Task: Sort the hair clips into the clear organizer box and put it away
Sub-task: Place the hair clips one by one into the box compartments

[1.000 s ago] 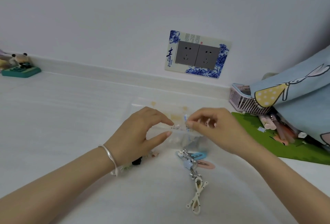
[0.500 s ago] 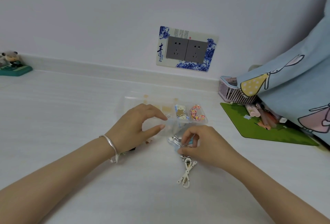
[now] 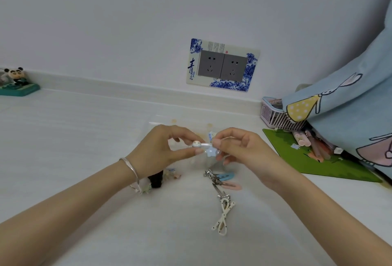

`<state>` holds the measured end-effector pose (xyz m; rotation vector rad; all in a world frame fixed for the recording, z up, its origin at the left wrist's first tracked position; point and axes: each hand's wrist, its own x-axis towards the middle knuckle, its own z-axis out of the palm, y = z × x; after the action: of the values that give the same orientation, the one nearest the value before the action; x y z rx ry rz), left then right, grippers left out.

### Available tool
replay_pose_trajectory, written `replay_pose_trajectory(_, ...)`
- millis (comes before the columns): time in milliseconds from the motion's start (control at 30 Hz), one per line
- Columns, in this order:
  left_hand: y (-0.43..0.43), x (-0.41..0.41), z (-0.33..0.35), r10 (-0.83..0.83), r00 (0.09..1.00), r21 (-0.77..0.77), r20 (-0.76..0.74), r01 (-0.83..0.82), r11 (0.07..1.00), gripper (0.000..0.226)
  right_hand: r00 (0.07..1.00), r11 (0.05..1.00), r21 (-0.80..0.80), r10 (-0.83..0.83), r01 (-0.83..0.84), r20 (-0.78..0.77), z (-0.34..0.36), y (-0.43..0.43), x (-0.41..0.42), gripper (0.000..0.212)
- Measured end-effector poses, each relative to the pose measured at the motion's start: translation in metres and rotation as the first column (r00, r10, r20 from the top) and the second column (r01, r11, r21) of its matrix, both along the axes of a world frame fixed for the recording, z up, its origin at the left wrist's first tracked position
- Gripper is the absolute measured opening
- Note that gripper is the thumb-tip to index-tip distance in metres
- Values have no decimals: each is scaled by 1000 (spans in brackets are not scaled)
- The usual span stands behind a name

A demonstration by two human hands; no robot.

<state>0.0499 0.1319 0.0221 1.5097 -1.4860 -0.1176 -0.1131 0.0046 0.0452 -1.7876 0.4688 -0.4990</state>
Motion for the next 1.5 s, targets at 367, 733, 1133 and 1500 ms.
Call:
replay_pose_trajectory(367,-43,40,19,138,985,127,104,-151,980,13,973,910,-360,-151,206,177,9,-28,24,12)
replay_pose_trajectory(733,-55,31,14,80,924,254,374,-185,949,20,969,903,-370,-158,219,188,-12,-40,16,10)
replay_pose_trajectory(1133,-39,18,6,-27,871,313,490,-146,939,48,965,909,-351,-157,224,209,-9,-39,11,11)
replay_pose_trajectory(1500,16,2,-6,-30,879,165,476,-56,985,39,927,827,-451,203,-335,-317,-18,-14,-42,17)
